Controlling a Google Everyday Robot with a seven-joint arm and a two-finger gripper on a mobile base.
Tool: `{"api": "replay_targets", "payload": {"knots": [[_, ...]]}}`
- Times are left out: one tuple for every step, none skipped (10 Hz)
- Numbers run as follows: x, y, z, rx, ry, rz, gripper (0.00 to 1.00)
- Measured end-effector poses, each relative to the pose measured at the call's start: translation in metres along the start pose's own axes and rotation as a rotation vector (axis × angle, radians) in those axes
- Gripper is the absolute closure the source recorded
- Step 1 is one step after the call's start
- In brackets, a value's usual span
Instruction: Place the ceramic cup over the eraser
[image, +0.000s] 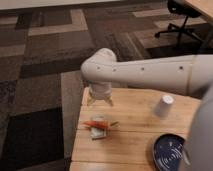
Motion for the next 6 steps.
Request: {"api": "replay_targets", "payload": {"knots": [[-0.0016,-0.0108,-0.0042,0.003,-0.012,0.005,0.35],[-0.0021,-0.0111,-0.0050,0.001,-0.015,0.005,0.35],[-0.0020,-0.0094,-0.0048,-0.001,-0.014,0.003,0.35],[-0.0019,-0.0105,-0.0049,0.000,-0.014,0.005,0.35],[-0.0020,-0.0099,-0.0048,0.000,-0.014,0.004,0.35],[-0.0020,-0.0091,-0.0048,-0.001,-0.014,0.002,0.35]]}}
